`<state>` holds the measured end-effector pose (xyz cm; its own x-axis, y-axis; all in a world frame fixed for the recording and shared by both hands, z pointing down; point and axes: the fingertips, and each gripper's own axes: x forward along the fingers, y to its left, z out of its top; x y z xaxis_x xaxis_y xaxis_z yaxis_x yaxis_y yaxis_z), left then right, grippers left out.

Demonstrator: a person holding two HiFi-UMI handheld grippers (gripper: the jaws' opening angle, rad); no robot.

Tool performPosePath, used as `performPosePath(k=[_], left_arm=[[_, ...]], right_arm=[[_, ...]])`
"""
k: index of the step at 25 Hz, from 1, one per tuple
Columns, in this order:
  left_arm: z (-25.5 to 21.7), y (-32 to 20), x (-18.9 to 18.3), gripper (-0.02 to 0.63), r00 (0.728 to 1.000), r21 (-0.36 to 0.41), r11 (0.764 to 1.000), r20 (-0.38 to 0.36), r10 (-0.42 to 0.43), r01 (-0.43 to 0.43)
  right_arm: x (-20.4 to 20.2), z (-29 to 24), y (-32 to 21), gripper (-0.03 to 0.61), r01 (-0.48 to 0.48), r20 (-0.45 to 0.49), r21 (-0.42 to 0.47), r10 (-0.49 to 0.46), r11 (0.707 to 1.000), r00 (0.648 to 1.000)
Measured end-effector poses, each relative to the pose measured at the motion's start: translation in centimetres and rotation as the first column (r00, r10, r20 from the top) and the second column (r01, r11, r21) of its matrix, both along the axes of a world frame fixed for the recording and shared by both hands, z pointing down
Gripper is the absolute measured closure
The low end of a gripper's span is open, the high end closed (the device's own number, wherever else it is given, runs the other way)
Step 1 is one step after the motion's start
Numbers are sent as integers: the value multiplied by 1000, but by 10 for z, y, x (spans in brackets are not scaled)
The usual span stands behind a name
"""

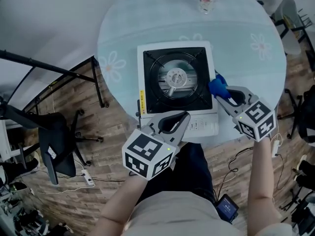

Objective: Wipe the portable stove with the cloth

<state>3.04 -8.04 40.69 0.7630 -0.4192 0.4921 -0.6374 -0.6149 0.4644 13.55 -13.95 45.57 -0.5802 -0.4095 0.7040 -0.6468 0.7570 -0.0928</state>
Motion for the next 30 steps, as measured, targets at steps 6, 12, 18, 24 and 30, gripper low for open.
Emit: performPosePath(k=[6, 12, 18, 24, 30], left_arm=[[-3, 4, 1, 586, 1000, 1, 1000, -11, 29, -29], [-6, 9, -2, 586, 999, 8, 999, -8, 53, -53], [-3, 23, -6, 586, 996, 11, 996, 2, 88, -88], [-5, 34, -13, 586, 994, 25, 994, 9, 106, -106], [-6, 42, -21, 586, 993, 28, 993, 11, 116, -116]], right_arm=[[1, 1, 18, 485, -36, -1, -11, 36, 999, 999], [2, 0, 33, 485, -78, 6, -22, 78, 997, 997], [3, 1, 47, 486, -120, 0, -14, 120, 993, 993], [5, 0, 56, 489, -94, -120, 40, 98, 995, 988], [0, -3, 72, 492, -85, -178, 65, 96, 994, 979]])
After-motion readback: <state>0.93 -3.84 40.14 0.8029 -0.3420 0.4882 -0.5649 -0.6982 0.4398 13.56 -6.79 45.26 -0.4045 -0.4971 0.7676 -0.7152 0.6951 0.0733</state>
